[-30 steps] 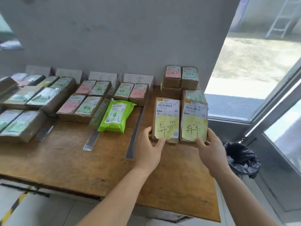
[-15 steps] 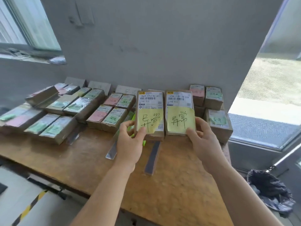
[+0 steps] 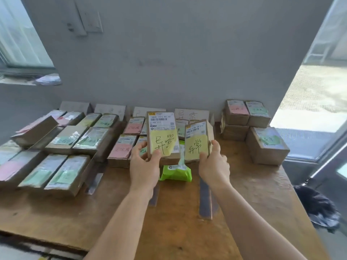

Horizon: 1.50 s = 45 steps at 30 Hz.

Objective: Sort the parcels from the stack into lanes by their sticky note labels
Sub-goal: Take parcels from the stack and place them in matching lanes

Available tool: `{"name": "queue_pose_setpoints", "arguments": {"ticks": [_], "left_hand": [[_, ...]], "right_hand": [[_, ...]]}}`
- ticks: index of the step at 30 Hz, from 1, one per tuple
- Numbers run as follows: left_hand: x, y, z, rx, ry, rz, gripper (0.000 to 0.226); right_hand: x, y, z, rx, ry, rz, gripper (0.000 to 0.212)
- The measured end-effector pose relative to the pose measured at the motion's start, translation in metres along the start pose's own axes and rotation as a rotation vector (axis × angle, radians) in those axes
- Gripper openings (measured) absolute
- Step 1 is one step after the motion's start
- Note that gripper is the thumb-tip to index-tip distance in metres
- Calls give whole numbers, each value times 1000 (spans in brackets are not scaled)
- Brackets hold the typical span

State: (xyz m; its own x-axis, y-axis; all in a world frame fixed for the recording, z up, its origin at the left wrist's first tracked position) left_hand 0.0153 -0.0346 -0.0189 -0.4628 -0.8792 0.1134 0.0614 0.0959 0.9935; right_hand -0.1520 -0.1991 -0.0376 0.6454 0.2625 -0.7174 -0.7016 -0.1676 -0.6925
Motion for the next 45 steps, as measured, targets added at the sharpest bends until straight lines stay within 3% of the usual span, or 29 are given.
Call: {"name": "queue_pose_setpoints", "arguments": {"ticks": [8, 13, 17, 22, 27, 34, 39, 45], "left_hand": [[-7, -21, -30, -42, -133, -1, 35], [-10, -28, -40, -51, -184, -9, 34], [-6, -32, -43, -63, -196, 6, 31], [-1, -33, -47, -60, -208, 22, 31], [3, -32, -52, -55, -209, 15, 32], [12, -34, -55, -55, -217, 8, 32], [16, -37, -54, -70, -209, -4, 30], [20, -38, -48, -74, -214, -53, 27]], "right_hand": [[46, 6, -10, 140, 2, 266, 48], [65, 11, -15, 134, -43, 371, 56], [66, 14, -19, 120, -29, 459, 46], [75, 18, -19, 54, -17, 579, 74], [84, 14, -17, -83, -51, 701, 82], [88, 9, -26, -237, -57, 913, 60], [92, 14, -40, -231, -96, 859, 41], [95, 15, -58, -237, -200, 778, 45]]}}
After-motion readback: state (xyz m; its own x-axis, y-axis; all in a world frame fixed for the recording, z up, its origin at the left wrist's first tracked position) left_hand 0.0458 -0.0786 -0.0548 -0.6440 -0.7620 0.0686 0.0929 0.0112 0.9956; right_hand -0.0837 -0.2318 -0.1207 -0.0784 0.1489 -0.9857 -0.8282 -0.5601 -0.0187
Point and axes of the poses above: each hand's wrist, its own z-axis away from the middle knuckle, its own x-axis out of the palm, y = z × x, the point moved 9 cm from there along -z, towards the middle knuckle, and after that the axes turned 6 degrees about z, right-handed, at the moved point
